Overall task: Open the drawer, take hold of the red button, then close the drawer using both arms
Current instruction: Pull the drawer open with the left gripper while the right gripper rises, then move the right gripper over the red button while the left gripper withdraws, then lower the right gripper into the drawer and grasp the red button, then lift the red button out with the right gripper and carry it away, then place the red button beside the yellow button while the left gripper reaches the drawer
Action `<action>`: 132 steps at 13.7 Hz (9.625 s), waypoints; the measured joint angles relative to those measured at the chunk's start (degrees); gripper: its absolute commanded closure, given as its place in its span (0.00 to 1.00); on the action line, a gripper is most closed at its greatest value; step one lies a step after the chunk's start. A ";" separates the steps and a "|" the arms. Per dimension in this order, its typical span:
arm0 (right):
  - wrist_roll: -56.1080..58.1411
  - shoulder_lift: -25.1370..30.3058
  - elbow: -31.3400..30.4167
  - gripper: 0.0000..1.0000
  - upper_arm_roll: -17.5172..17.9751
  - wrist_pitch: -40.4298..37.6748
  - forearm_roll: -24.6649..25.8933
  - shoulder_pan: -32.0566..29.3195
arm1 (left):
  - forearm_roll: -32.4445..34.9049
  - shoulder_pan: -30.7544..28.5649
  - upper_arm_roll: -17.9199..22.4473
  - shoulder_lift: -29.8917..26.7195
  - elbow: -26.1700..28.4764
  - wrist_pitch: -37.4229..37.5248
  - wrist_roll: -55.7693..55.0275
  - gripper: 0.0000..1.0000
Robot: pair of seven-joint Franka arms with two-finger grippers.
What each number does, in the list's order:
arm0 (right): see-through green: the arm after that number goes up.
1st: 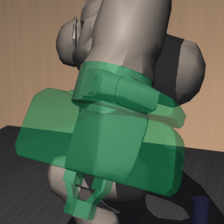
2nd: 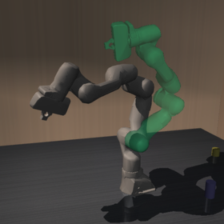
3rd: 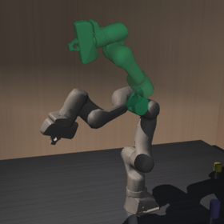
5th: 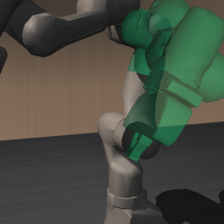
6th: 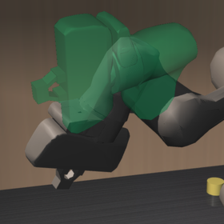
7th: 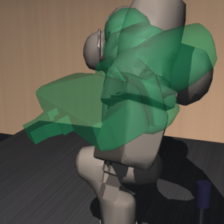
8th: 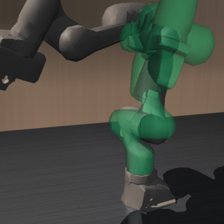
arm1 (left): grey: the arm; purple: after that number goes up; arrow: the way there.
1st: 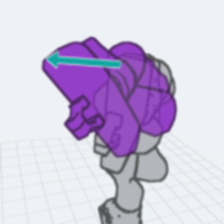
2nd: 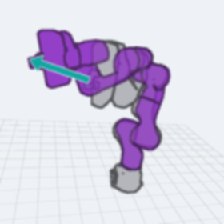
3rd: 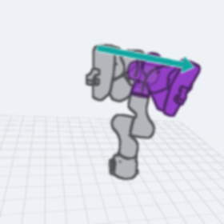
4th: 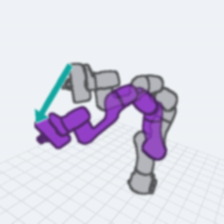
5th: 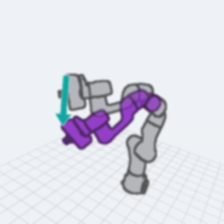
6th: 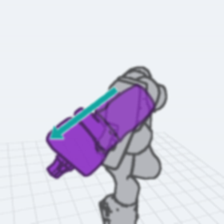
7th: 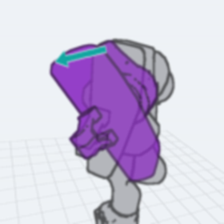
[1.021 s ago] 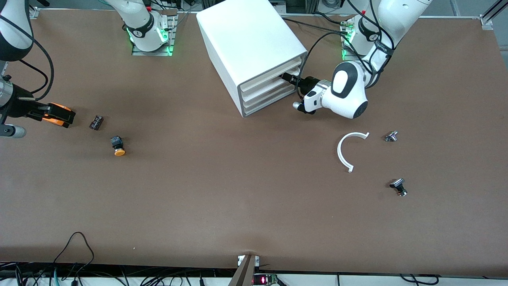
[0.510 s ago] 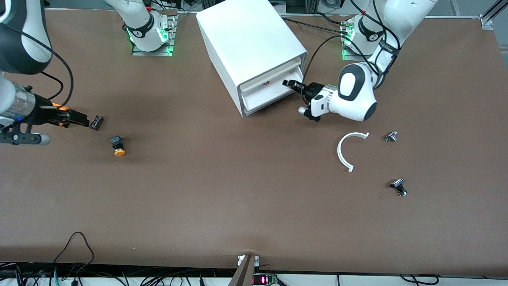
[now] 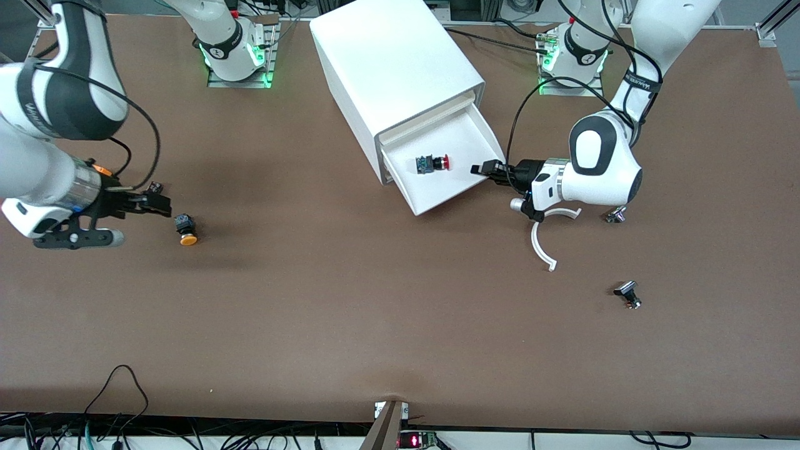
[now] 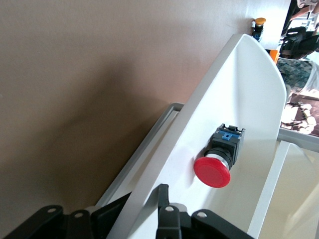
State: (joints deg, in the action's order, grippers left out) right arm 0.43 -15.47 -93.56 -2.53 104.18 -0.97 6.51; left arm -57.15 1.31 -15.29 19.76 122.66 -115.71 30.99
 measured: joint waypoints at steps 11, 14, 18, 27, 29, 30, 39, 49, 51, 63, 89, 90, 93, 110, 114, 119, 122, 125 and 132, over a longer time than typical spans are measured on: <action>6.58 -6.42 1.90 0.00 0.51 11.37 -0.04 13.18 | 1.89 0.05 0.99 0.03 -2.64 -8.09 -1.25 0.00; 18.59 -8.11 6.08 0.00 1.49 11.36 -0.60 14.75 | 8.16 -0.23 1.06 -3.04 -4.08 -10.08 -1.45 0.00; 28.03 -10.47 7.75 0.00 9.04 11.39 -1.23 16.31 | 24.95 -4.65 1.47 -12.75 -7.31 -10.00 -2.17 0.00; 41.32 -19.25 20.91 0.00 13.42 7.17 -1.21 25.83 | 52.67 -6.98 6.76 -22.47 -19.84 10.70 -4.11 0.00; 41.35 -20.24 21.14 0.00 12.44 7.24 -1.20 28.26 | 57.75 -6.97 7.16 -22.46 -21.97 13.73 -8.14 0.00; 41.35 -20.81 21.29 0.00 11.90 7.54 -1.20 29.33 | 58.75 -6.96 7.79 -22.41 -22.28 14.40 -10.12 0.00; 40.25 -29.42 24.98 0.00 3.91 14.66 -0.67 40.65 | 59.48 -5.46 9.22 -21.92 -22.52 17.17 -21.13 0.00; 40.08 -28.73 27.04 0.00 2.34 11.16 -0.72 42.11 | 59.49 -4.19 9.71 -21.34 -23.51 19.24 -29.71 0.00; 40.10 -28.33 27.05 0.00 2.10 10.43 -0.76 42.09 | 59.49 -4.20 10.12 -21.03 -23.93 19.24 -29.71 0.00; 40.10 -26.80 27.48 0.00 2.53 7.48 -1.11 45.06 | 59.49 -4.19 10.40 -20.09 -24.82 19.24 -29.71 0.00; 38.17 -29.58 27.24 0.65 2.54 9.42 -0.09 46.46 | 59.49 -4.19 10.75 -19.82 -25.42 20.05 -29.76 0.00; 38.17 -29.58 27.24 0.67 2.54 9.45 -0.09 46.47 | 59.49 -4.19 10.75 -19.82 -25.52 20.08 -29.77 0.00; 38.15 -29.41 27.52 0.68 2.29 9.61 -0.09 46.45 | 59.49 -4.19 10.76 -19.80 -25.56 20.11 -29.78 0.00; 31.92 -20.63 23.66 0.68 -5.65 10.91 -4.18 29.41 | 59.49 -3.88 10.77 -16.61 -27.35 19.25 -27.70 0.00; 24.73 -20.24 18.77 0.68 -9.95 11.17 -4.31 29.23 | 61.16 -3.42 10.66 -13.81 -30.85 19.12 -27.32 0.00; 7.53 -18.13 7.29 0.68 -14.51 11.25 -4.30 28.85 | 58.77 -2.46 10.58 -10.17 -33.29 18.86 -29.06 0.00; -0.27 -17.98 2.11 0.68 -15.85 11.57 -4.19 28.91 | 57.03 -1.24 9.62 -7.87 -30.24 13.50 -34.74 0.00; -2.19 -17.80 -2.47 0.68 -19.62 12.28 -4.17 28.77 | 57.01 0.96 5.77 -6.33 -24.84 6.16 -44.60 0.00; -2.19 -12.64 -22.55 0.66 -21.55 31.51 -3.64 28.62 | 57.01 7.21 1.93 -4.30 -7.92 -19.86 -68.27 0.00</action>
State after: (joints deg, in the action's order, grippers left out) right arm -1.75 -28.11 -116.11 -24.08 135.68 -4.62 35.14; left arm -0.14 8.51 -13.37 15.46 114.73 -135.57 -37.28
